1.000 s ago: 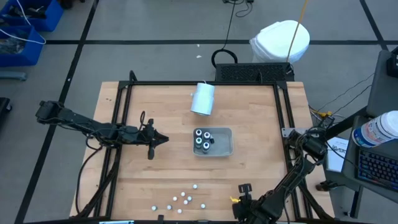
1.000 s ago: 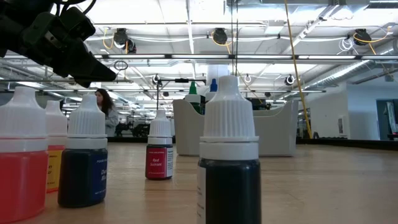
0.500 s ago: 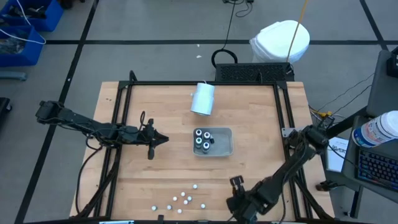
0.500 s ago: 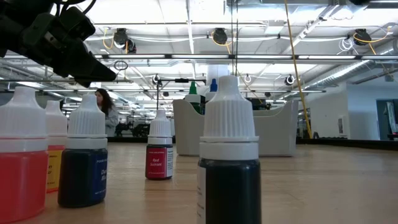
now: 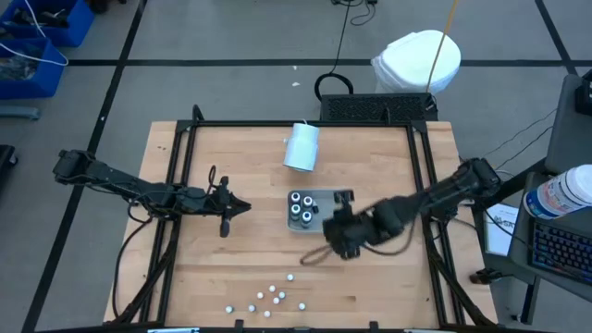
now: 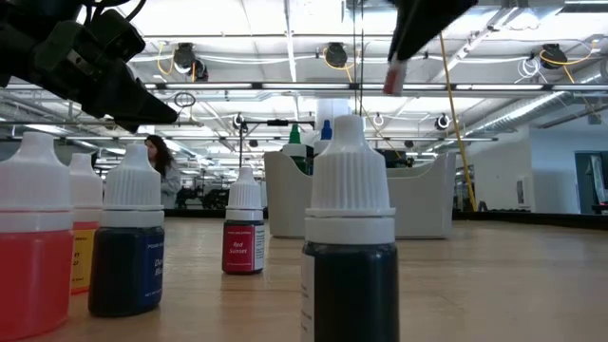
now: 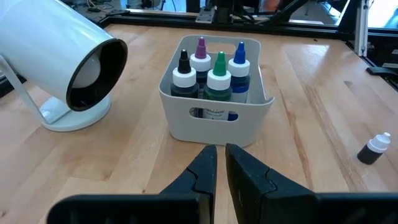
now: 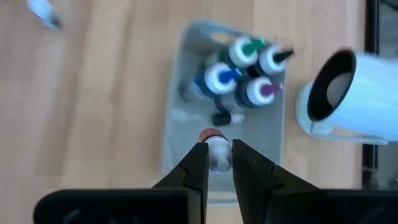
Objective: Pick & Place food coloring
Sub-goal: Put the small red food coloring bottle into the gray bin
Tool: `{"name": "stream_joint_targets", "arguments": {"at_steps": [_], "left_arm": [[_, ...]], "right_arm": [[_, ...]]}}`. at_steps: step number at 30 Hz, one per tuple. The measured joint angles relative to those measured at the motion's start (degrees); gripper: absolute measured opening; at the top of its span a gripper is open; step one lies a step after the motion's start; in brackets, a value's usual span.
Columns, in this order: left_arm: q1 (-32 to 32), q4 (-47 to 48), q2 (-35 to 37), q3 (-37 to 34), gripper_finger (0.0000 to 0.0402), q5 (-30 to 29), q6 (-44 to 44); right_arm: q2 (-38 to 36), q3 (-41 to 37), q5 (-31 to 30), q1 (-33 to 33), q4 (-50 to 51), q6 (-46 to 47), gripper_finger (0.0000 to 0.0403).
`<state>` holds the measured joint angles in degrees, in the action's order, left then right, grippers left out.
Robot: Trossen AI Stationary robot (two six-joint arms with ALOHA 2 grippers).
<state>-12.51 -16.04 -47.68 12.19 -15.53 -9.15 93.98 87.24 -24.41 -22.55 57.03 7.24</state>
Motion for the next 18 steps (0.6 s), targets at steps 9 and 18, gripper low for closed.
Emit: {"name": "stream_joint_targets", "arguments": {"at_steps": [9, 18], "left_arm": [[0.0, 0.1, 0.0, 0.0, 0.0042, 0.0, 0.5], [0.0, 0.0, 0.0, 0.0, 0.0042, 0.0, 1.5]], "right_arm": [[0.2, -13.0, 8.4, 12.6, -10.9, -5.4, 0.0043], [0.5, -21.3, 14.7, 18.2, -20.7, -6.7, 0.0043]]}}
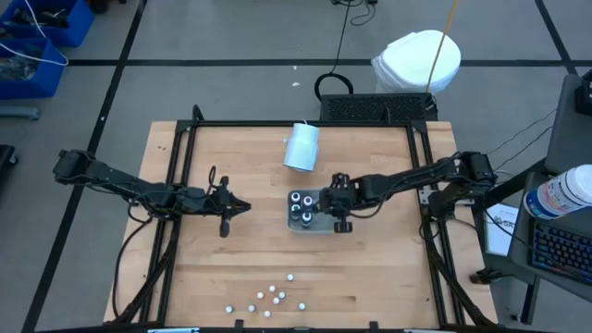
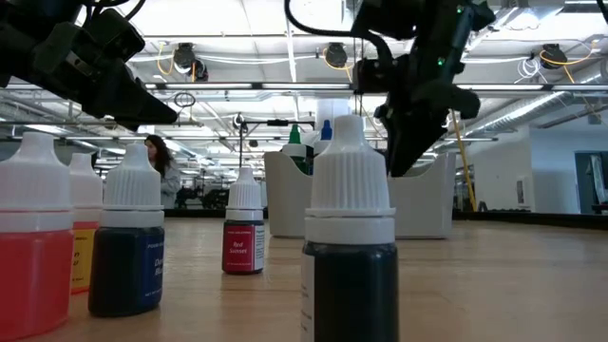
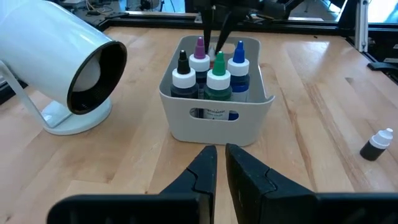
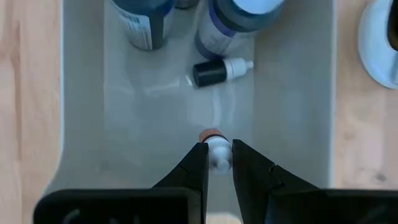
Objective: Pick & Place food coloring
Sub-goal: Put the small red food coloring bottle into the gray bin
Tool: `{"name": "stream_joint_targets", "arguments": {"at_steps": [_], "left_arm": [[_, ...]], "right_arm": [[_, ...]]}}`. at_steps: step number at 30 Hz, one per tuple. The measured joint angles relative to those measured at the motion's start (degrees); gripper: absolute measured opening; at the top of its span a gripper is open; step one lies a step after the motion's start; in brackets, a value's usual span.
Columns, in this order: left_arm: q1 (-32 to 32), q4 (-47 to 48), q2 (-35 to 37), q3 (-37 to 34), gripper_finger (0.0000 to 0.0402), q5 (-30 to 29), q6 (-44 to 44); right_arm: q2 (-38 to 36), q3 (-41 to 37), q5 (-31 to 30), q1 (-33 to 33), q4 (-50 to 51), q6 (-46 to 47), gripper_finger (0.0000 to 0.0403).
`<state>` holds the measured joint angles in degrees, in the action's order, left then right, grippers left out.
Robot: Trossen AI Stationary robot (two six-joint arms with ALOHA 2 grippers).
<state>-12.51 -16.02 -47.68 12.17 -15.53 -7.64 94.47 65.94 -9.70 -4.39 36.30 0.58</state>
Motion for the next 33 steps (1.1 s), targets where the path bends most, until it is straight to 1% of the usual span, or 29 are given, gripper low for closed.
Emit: {"name": "stream_joint_targets", "arguments": {"at_steps": [8, 16, 20, 27, 30, 33], "left_arm": [[0.0, -0.1, 0.0, 0.0, 0.0042, 0.0, 0.0], [0.0, 0.0, 0.0, 0.0, 0.0042, 0.0, 0.0], [0.0, 0.0, 0.0, 0.0, 0.0042, 0.0, 0.3], [0.0, 0.1, 0.0, 0.0, 0.0042, 0.0, 0.4], [0.0, 0.9, 0.0, 0.0, 0.0042, 0.0, 0.4], [0.0, 1.3, 0.0, 0.0, 0.0042, 0.0, 0.4]], "right_arm": [[3.9, -0.6, 2.4, 0.5, -1.7, 0.1, 0.0043], [6.0, -0.4, 2.3, 0.6, -2.3, -0.3, 0.0046], [5.3, -0.5, 2.3, 0.7, -2.4, -0.7, 0.0069], [1.8, -0.7, 1.3, 0.6, -3.5, -0.2, 0.0133], [-0.7, -0.7, 0.7, 0.7, -3.0, -0.2, 0.0149], [-5.0, -0.7, 0.7, 0.7, -1.8, -0.2, 0.0155]]}}
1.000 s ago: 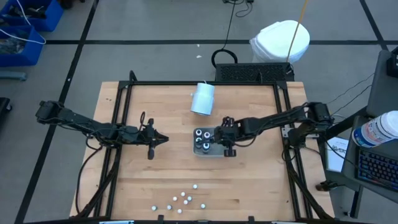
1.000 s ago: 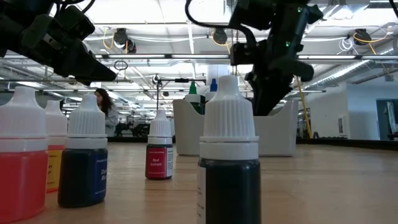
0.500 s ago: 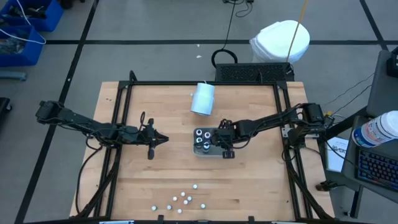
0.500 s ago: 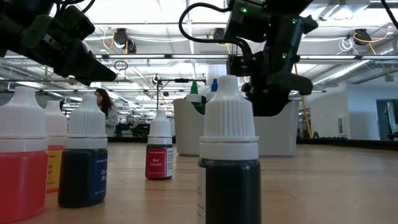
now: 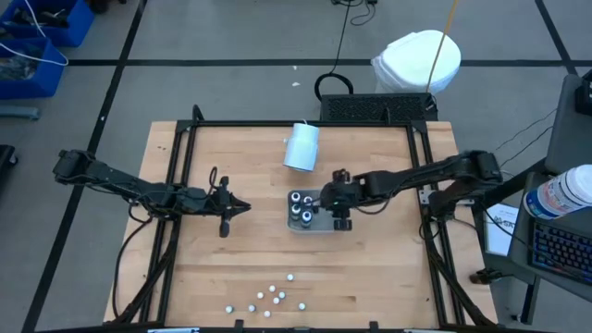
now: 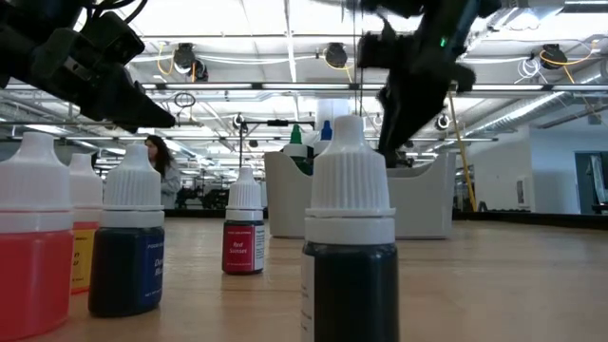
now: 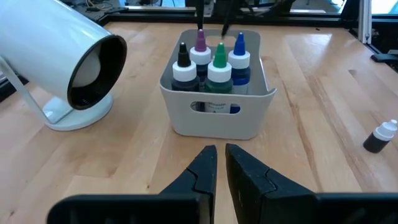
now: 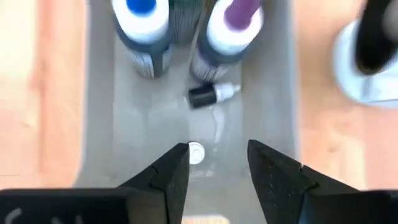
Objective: Pick & Place food coloring
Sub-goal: Put the small red food coloring bottle into the gray bin
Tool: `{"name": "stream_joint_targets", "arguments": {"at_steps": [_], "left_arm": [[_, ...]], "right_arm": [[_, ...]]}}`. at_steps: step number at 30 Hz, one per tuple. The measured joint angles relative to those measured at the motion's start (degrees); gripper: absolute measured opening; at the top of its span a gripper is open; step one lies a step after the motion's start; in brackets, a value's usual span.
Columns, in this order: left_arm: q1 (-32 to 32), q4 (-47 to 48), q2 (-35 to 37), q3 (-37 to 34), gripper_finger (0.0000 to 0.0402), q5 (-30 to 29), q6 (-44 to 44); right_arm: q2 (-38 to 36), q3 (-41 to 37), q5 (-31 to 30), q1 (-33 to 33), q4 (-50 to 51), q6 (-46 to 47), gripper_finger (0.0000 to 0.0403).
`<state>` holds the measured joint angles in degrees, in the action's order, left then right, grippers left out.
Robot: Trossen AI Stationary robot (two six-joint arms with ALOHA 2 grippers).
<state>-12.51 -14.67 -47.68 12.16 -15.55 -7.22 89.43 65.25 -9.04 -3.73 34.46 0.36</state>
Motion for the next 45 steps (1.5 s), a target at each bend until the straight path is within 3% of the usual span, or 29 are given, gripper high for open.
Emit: {"name": "stream_joint_targets", "arguments": {"at_steps": [4, 9, 17, 25, 29, 32, 38, 45], "left_arm": [[0.0, -0.1, 0.0, 0.0, 0.0042, 0.0, 0.0], [0.1, -2.1, 0.0, 0.0, 0.0042, 0.0, 0.7], [0.1, -2.4, 0.0, 0.0, 0.0042, -0.8, 0.5], [0.1, -1.5, 0.0, 1.4, 0.0042, -5.4, -7.7], [-1.8, 4.1, -1.3, 10.8, 0.0042, 3.5, -6.6], [-5.0, 16.2, -6.3, 22.4, 0.0042, 1.1, -6.7], [-10.5, 39.0, -25.6, 46.0, 0.0042, -3.5, -8.7], [-13.4, 55.7, -47.9, 65.8, 0.0042, 1.6, -11.1]], "right_arm": [[-8.1, -1.8, -0.2, -1.5, -3.6, -0.8, 0.0146], [-19.3, -17.2, 0.1, -5.1, -26.1, -5.7, 0.0117], [-32.7, -39.0, -4.5, -10.2, -47.9, -5.8, 0.0008], [-40.2, -49.3, -4.5, -11.4, -56.1, -8.4, 0.0006], [-43.2, -51.8, -1.0, -11.4, -55.7, -11.0, 0.0003], [-45.2, -53.0, 1.9, -11.4, -55.5, -13.1, 0.0003], [-49.8, -53.2, 1.9, -11.5, -56.3, -10.3, 0.0002], [-53.1, -53.3, 1.8, -13.0, -62.4, -9.3, 0.0001]]}}
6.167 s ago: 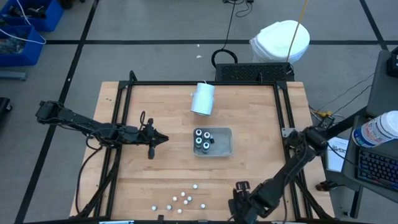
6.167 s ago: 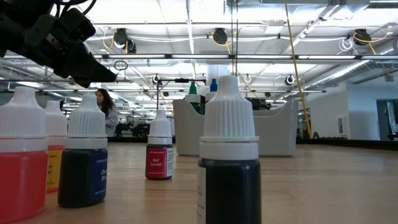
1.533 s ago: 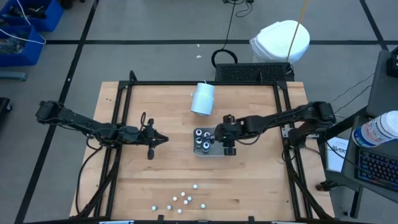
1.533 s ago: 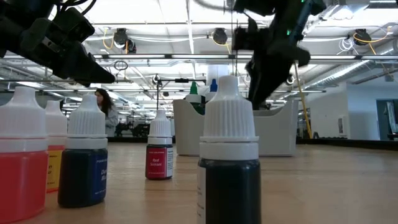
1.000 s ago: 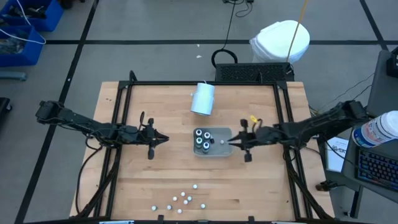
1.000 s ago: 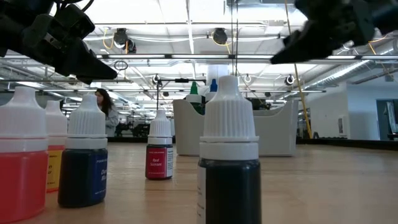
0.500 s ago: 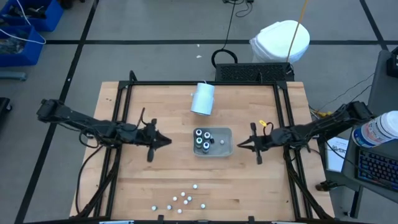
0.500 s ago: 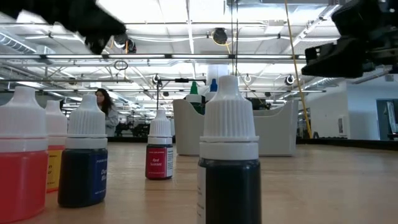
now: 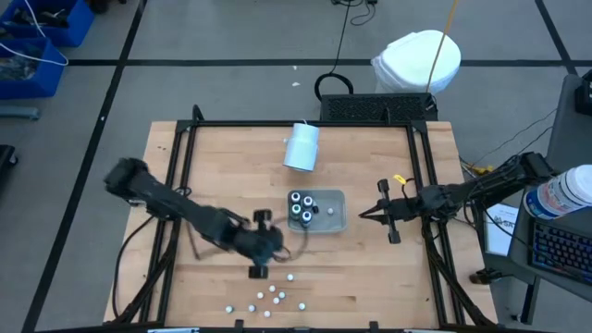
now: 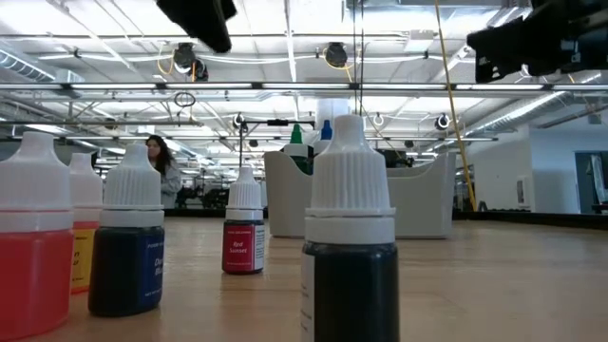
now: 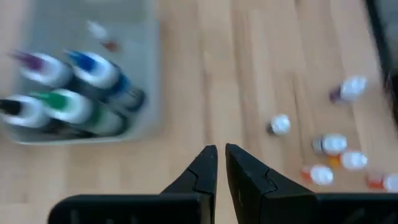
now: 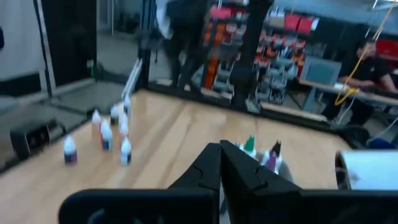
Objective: Pick & Place food coloring
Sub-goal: Put the small red food coloring bottle into the gray bin
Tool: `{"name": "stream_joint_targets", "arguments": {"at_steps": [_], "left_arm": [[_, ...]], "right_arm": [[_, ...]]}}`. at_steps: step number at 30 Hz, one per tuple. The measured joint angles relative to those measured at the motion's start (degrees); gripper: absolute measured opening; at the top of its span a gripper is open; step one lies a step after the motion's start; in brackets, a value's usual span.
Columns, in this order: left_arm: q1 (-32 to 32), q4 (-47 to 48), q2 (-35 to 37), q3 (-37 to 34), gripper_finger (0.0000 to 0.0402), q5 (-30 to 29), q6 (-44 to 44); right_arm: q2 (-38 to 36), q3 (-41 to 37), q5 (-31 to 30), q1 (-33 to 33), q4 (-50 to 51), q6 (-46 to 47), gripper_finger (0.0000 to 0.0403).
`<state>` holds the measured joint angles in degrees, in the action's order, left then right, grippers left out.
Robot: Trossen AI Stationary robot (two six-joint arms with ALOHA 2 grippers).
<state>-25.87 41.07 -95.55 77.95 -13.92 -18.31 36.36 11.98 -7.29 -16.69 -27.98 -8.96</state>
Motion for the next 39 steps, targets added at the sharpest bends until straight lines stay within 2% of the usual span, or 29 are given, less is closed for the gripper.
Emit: {"name": "stream_joint_targets", "arguments": {"at_steps": [6, 13, 16, 20, 24, 28, 32, 39], "left_arm": [[-0.5, 8.3, -13.0, 11.6, 0.0042, 6.8, 2.8], [-1.0, 11.5, -22.9, 23.1, 0.0048, 13.1, 8.8], [-0.8, 14.7, -26.6, 27.8, 0.0078, 15.3, 8.6], [-0.8, 15.3, -30.2, 32.4, 0.0144, 15.4, 8.8], [-0.8, 16.3, -31.6, 33.3, 0.0205, 15.1, 8.8], [-0.7, 16.5, -31.6, 32.0, 0.0238, 15.1, 8.8], [-0.7, 15.7, -31.6, 30.9, 0.0245, 15.3, 8.7], [-0.8, 14.4, -31.6, 27.8, 0.0229, 13.3, 8.6]], "right_arm": [[0.1, -1.8, -0.1, -0.8, -3.9, 0.7, 0.0001], [0.0, -2.7, -0.1, -0.9, -3.9, -0.8, 0.0001], [0.0, -2.8, -0.1, -0.9, -3.8, -1.4, 0.0001], [0.0, -2.8, -0.4, -0.8, -3.9, -2.4, 0.0001], [0.0, -2.8, -0.4, -0.8, -3.9, -2.4, 0.0000], [0.0, -2.8, -0.5, -0.8, -3.9, -2.5, 0.0000], [0.0, -2.8, -0.6, -0.8, -3.9, -2.9, 0.0000], [0.0, -2.8, -0.6, -0.8, -3.9, -2.9, 0.0000]]}}
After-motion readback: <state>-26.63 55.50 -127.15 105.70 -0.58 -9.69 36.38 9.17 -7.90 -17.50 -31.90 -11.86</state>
